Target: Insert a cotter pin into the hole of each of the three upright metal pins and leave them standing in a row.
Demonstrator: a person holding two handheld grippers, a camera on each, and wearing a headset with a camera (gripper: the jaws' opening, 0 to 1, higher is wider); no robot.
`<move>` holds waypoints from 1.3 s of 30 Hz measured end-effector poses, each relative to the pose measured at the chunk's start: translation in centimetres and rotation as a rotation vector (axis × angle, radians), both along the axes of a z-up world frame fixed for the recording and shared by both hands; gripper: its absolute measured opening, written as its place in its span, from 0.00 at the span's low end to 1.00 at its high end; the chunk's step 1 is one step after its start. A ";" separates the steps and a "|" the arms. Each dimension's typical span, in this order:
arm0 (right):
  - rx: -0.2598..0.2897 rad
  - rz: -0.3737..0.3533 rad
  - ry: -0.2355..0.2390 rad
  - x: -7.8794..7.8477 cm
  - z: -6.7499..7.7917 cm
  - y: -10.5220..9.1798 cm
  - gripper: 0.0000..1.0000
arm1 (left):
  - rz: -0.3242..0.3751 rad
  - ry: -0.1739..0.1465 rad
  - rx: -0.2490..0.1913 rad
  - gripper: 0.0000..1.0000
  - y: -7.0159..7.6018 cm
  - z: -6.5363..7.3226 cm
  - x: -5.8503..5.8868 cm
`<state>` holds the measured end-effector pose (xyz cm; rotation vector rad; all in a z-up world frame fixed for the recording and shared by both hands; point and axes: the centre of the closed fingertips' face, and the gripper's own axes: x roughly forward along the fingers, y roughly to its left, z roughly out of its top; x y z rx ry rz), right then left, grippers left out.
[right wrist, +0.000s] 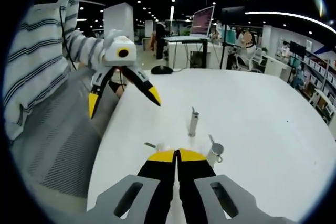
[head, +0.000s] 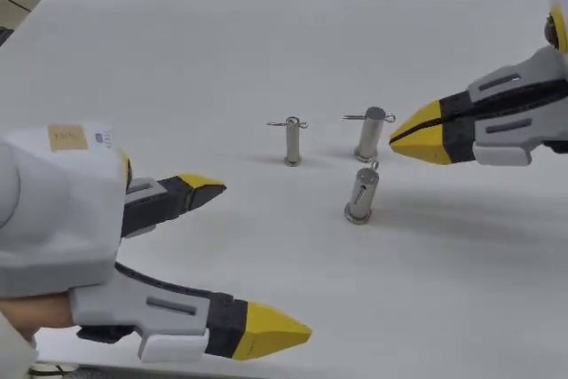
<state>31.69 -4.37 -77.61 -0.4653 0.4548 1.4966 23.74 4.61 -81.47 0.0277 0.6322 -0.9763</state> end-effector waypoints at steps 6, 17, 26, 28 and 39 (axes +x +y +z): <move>-0.042 0.112 0.008 -1.3 -1.0 0.5 0.26 | -0.002 0.005 -0.003 0.99 0.0 0.0 -0.1; -0.100 0.225 0.053 -1.6 -3.8 2.2 0.33 | 0.007 0.003 0.001 0.99 0.0 0.0 0.0; -0.091 0.237 0.117 -1.9 -5.5 3.1 0.27 | 0.029 0.003 0.001 0.99 0.4 0.0 0.1; -0.082 0.225 0.144 -2.1 -6.0 3.1 0.25 | 0.027 0.006 0.004 0.99 0.5 -0.1 0.0; 0.002 0.129 0.190 -2.3 -6.4 3.1 0.17 | 0.034 0.006 0.007 0.99 0.8 0.0 -0.1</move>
